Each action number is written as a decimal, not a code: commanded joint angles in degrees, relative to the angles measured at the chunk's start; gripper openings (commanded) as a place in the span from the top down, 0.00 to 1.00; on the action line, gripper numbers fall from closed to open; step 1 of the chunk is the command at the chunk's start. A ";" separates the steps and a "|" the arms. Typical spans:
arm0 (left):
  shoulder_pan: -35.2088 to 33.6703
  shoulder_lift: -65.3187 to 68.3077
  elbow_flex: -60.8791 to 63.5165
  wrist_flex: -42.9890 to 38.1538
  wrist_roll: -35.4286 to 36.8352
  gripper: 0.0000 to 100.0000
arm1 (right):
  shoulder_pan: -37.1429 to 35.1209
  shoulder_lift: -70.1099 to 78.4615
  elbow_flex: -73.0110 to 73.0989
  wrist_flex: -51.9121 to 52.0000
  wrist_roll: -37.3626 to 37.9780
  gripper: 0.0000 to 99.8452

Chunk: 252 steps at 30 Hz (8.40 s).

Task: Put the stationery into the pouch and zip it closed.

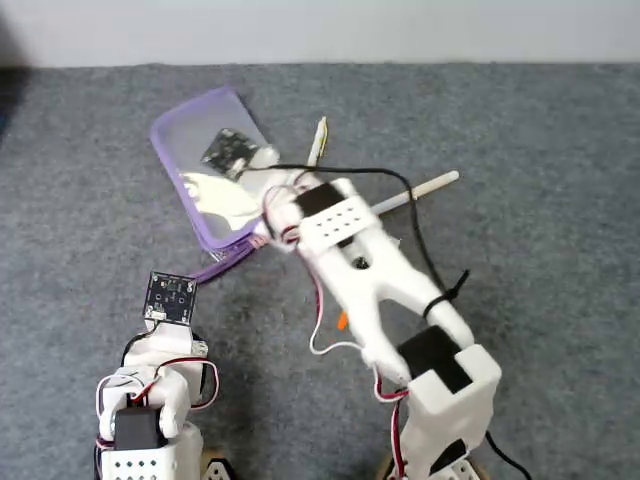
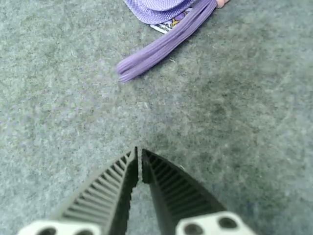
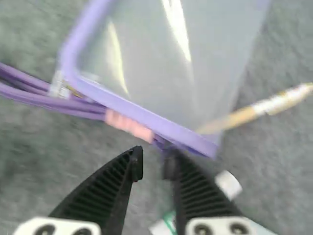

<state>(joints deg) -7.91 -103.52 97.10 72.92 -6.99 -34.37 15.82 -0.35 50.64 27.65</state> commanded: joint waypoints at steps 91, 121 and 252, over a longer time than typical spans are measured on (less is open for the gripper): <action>-0.18 -0.70 -0.66 -0.70 -0.53 0.99 | 0.66 10.51 -10.55 14.11 -10.20 0.80; -0.18 -0.70 -0.66 -0.70 -0.53 0.99 | 4.53 27.74 -36.40 32.92 -9.85 0.99; -8.88 -0.70 -33.45 -2.20 -8.53 0.98 | -6.90 -34.86 -9.14 12.18 -17.23 0.99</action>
<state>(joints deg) -16.44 -103.52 64.40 72.22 -14.99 -38.51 -18.99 -8.70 63.56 8.75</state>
